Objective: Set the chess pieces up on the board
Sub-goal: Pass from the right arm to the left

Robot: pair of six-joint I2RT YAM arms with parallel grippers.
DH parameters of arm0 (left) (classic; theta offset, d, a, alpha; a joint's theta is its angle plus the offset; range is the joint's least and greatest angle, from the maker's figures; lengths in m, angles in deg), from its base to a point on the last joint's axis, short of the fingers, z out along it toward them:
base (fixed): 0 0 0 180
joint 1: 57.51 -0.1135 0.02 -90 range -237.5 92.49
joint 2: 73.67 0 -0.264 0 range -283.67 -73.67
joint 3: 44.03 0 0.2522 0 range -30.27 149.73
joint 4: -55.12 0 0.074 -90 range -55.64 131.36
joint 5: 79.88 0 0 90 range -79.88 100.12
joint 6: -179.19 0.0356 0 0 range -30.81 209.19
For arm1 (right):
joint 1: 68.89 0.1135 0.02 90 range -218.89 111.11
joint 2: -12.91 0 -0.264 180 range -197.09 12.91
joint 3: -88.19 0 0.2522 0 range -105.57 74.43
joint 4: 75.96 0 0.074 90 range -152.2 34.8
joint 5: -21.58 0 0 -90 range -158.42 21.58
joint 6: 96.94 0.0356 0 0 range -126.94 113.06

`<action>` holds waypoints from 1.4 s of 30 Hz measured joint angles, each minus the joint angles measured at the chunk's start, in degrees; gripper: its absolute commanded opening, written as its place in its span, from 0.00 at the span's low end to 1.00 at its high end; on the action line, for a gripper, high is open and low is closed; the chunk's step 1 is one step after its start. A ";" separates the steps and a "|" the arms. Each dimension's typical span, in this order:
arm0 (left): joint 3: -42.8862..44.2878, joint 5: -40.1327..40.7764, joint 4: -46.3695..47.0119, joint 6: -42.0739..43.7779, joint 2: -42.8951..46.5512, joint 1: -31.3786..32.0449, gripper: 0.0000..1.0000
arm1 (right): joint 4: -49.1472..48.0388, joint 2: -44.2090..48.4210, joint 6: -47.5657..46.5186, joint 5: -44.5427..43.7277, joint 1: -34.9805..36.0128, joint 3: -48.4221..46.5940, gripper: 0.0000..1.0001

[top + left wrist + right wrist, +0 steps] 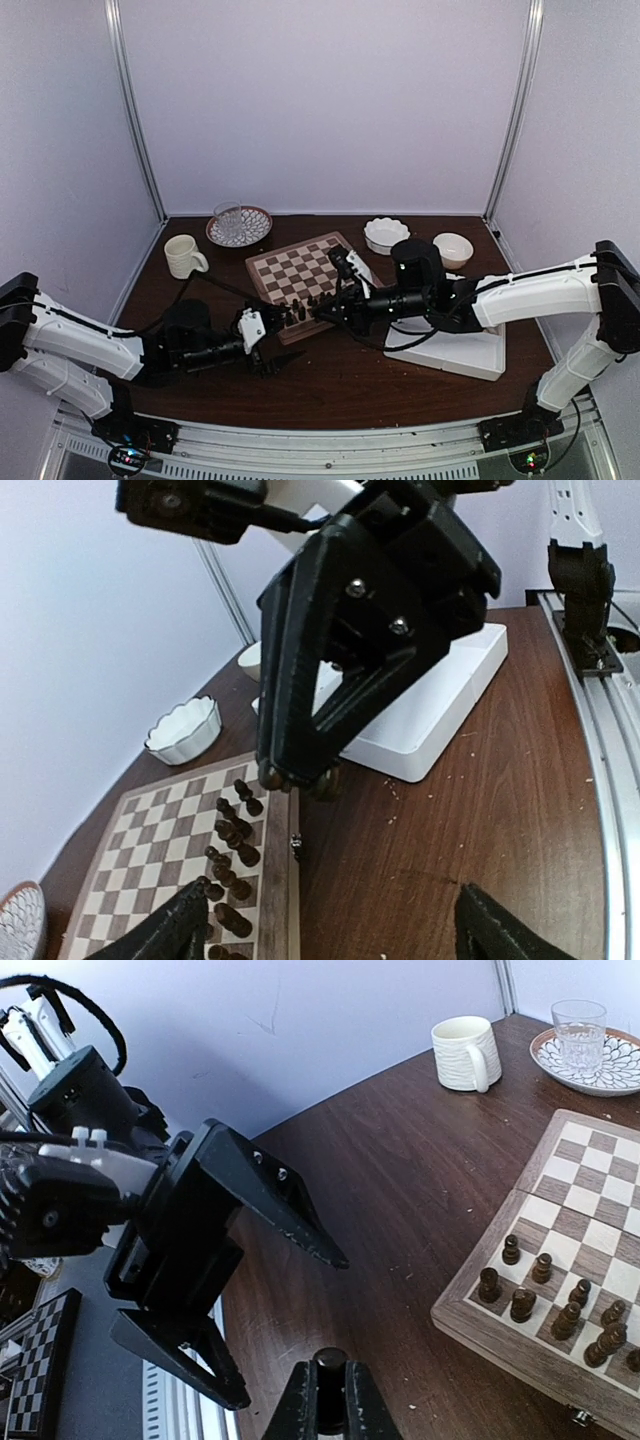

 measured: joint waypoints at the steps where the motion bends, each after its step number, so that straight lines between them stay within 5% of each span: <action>1: -0.98 0.59 1.68 2.19 -0.02 0.46 0.86 | -0.42 -0.31 0.55 0.63 0.20 -0.07 0.03; 13: -6.03 6.75 17.94 19.85 -2.67 5.16 0.80 | -5.95 -3.32 6.80 5.75 2.23 -0.72 0.02; 42: -6.91 7.10 21.53 23.02 -2.67 5.38 0.34 | -9.64 -6.49 9.18 6.99 4.83 -2.40 0.02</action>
